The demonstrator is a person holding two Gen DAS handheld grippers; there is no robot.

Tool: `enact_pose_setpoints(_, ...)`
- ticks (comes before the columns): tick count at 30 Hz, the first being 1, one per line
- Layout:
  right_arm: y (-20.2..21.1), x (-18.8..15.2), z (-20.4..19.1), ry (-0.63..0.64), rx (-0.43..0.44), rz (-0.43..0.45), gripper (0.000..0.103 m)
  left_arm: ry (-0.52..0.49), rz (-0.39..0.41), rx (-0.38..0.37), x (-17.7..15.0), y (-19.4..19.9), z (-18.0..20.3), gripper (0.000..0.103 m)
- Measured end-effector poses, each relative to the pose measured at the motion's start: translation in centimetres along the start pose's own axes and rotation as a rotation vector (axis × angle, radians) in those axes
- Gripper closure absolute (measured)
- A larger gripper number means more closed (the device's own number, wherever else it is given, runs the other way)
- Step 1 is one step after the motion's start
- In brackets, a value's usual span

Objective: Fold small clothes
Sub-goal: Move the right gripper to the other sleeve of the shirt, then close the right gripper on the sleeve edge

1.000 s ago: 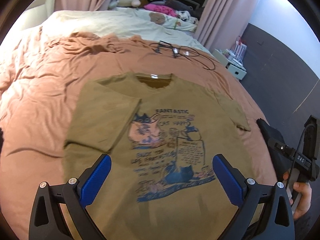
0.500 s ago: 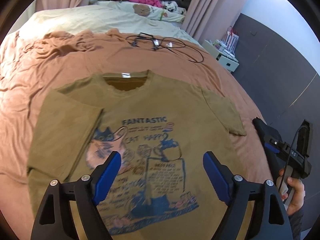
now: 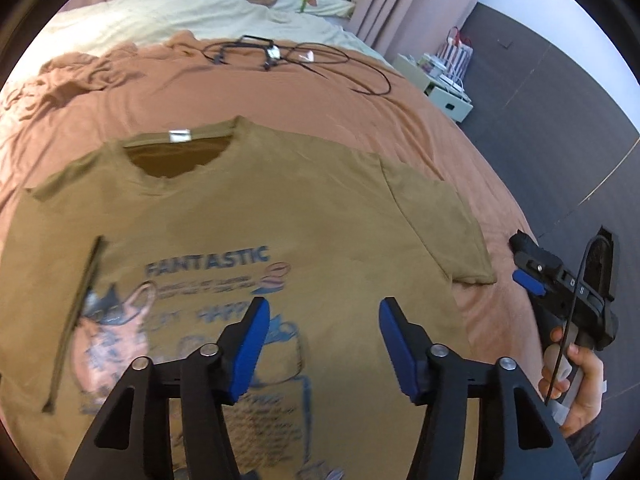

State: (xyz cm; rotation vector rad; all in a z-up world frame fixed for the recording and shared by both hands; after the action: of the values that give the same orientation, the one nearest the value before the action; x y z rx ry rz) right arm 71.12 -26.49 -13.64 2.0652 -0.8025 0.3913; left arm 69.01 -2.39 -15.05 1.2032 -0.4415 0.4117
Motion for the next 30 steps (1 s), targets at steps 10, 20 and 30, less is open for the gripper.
enact_pose_setpoints(10,-4.0,2.4,1.9,-0.045,-0.009,-0.041,0.049,-0.029,-0.045,-0.014,1.3,-4.7,2.3,0.063)
enact_pose_setpoints(20,-6.6,3.5,2.0,-0.053,0.019,-0.073,0.062,-0.026,-0.081,-0.033,1.8,-7.9,3.7,0.08)
enact_pose_setpoints(30,-4.4,4.1,1.3,-0.023,0.084,-0.028,0.102,-0.062,-0.092,-0.087,2.7,-10.1,7.3,0.088)
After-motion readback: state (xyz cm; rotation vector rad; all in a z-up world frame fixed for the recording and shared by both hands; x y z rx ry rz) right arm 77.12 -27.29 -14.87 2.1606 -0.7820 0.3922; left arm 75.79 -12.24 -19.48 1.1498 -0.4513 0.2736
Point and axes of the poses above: each gripper's, at about its wrist camera, not at the fingertips, and y roughly against the way its jaws point, z to its right, x to its top, the point moved 6 cm from there along -y, roughly the way its jaws point, and after that the axes turned 4 degrees about -y, right-handed, at the moved point
